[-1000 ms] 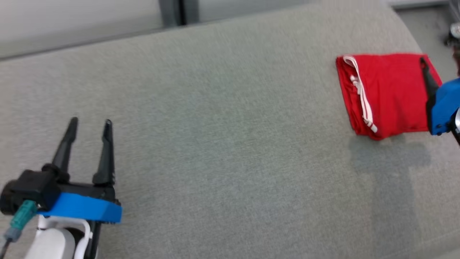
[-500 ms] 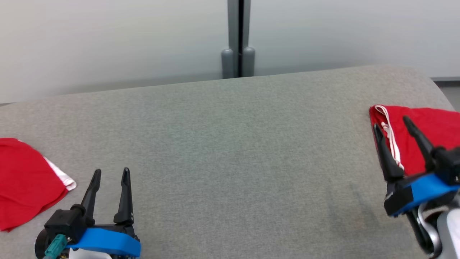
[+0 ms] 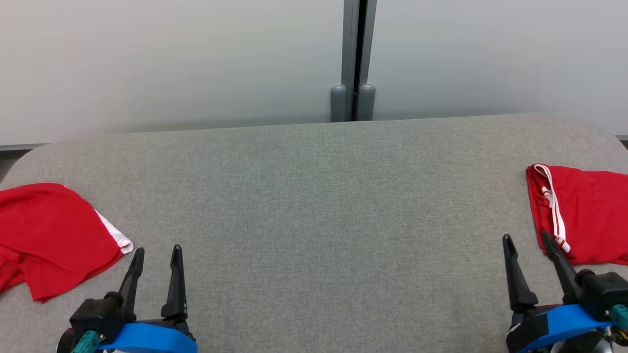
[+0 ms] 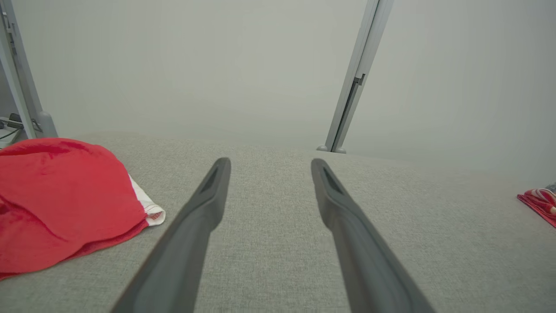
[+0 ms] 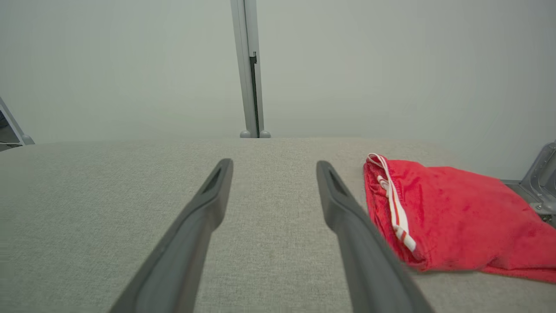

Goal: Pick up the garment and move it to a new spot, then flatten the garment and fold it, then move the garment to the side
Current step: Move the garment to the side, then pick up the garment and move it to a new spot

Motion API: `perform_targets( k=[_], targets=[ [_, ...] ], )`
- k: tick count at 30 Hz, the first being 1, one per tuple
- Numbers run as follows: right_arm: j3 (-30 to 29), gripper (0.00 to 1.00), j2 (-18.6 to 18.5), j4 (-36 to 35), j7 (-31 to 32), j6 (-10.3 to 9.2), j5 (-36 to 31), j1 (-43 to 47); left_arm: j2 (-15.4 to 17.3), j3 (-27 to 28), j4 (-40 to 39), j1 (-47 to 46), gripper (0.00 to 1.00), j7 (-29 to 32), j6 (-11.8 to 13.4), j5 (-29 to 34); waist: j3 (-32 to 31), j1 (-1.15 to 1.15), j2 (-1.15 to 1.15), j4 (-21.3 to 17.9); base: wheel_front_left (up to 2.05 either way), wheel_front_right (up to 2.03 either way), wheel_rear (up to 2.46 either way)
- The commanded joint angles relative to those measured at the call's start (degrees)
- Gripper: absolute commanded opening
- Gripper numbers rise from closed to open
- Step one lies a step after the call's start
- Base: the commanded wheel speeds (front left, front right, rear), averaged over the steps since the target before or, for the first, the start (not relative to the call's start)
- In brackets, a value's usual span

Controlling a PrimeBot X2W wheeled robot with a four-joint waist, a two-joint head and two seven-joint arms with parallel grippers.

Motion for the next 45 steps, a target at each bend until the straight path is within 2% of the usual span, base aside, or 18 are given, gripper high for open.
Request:
perform_targets(
  k=[1,18,27,35,45],
  targets=[
    [0.28,1.0,0.87,-0.03,-0.17,0.01,-0.19,1.4,-0.33,0.89,0.24,0.88,1.0,-0.25,-0.25,0.56,-0.18,0.0,0.0,0.09,0.0,0.0,0.0],
    [1.34,1.0,2.39,0.47,-0.02,0.01,-0.84,2.82,-2.88,4.23,2.28,1.42,1.0,-0.27,-2.63,3.07,-1.58,0.0,0.0,0.08,0.0,0.0,0.0],
    [1.48,1.0,2.45,1.59,-0.91,0.01,-0.33,2.5,-3.16,4.52,3.15,0.94,1.0,-0.27,-3.41,3.66,-1.41,0.0,0.0,1.9,0.0,0.0,0.0],
    [1.86,1.0,2.46,1.84,-1.23,0.01,-0.53,2.02,-2.83,4.61,3.41,0.04,1.0,-0.27,-3.33,4.82,-0.53,0.0,0.0,7.52,0.0,0.0,0.0],
    [2.84,1.0,2.52,3.8,-2.09,0.01,-0.33,0.85,-2.37,4.94,3.57,-0.09,1.0,-0.26,-3.26,5.28,0.0,0.0,0.0,18.09,0.0,0.0,0.0]
  ],
)
